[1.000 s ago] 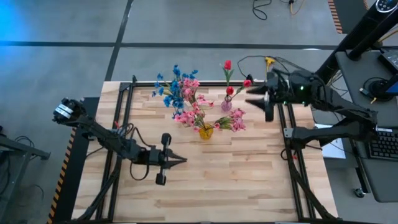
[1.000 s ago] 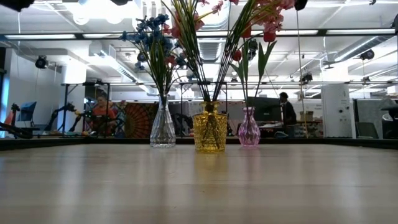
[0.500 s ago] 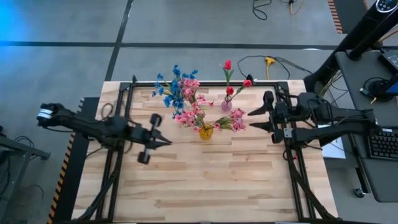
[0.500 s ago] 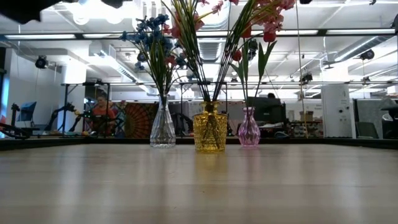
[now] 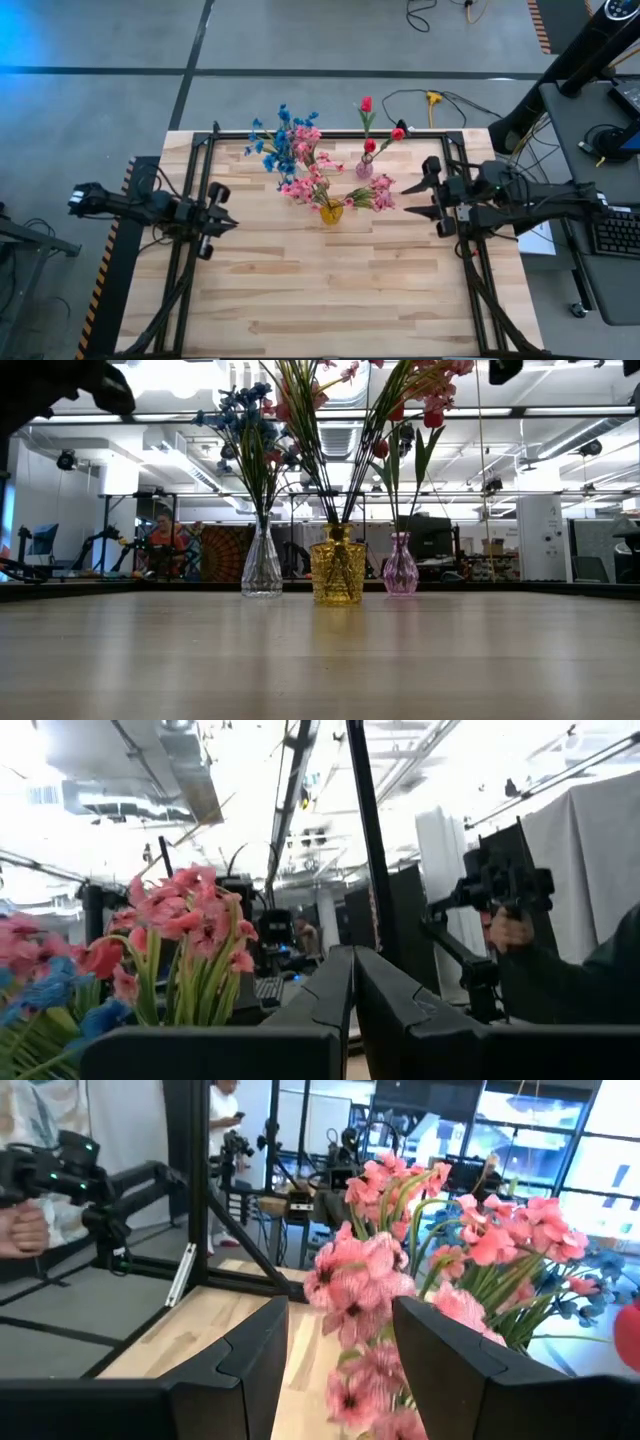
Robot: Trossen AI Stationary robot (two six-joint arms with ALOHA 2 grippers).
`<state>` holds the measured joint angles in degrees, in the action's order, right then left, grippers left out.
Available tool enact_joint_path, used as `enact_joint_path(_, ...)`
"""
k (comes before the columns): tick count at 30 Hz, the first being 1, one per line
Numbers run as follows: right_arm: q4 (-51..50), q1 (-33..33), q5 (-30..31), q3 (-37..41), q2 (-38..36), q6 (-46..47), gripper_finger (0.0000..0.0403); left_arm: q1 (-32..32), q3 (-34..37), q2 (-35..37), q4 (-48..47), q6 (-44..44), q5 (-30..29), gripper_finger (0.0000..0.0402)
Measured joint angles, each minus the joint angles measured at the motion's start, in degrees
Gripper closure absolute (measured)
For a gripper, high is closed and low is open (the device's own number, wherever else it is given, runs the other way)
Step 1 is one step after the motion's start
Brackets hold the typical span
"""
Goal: Sort flowers into vase by color
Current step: Return to Home Position
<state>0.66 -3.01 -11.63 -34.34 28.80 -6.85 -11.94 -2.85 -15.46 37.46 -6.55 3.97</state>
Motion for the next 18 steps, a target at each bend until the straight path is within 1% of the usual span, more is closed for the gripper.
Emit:
enact_joint_path(3,0.55,0.0,-0.4,2.52,-3.97,0.37,0.0227,0.02,1.72,3.29,-0.65,-0.55,0.02,0.0401)
enact_joint_path(8,2.38,0.0,-0.77,8.61,-13.23,2.3,0.0227,0.04,2.25,6.55,-6.87,-0.54,0.03,0.0401)
enact_joint_path(11,5.22,0.0,-1.53,13.86,-19.01,4.36,0.0227,0.04,2.25,6.97,-9.63,-0.45,0.03,0.0401)
enact_joint_path(15,10.3,0.01,-3.08,21.27,-26.18,5.6,0.0227,0.04,2.25,6.85,-9.67,-1.41,0.04,0.0401)
enact_joint_path(17,12.71,0.0,-4.13,24.84,-28.71,5.62,0.0227,0.02,2.25,6.81,-10.17,-2.25,0.04,0.0401)
enact_joint_path(18,14.83,0.0,-4.74,26.5,-28.69,5.54,0.0227,0.02,2.25,6.7,-10.49,-2.55,0.04,0.0401)
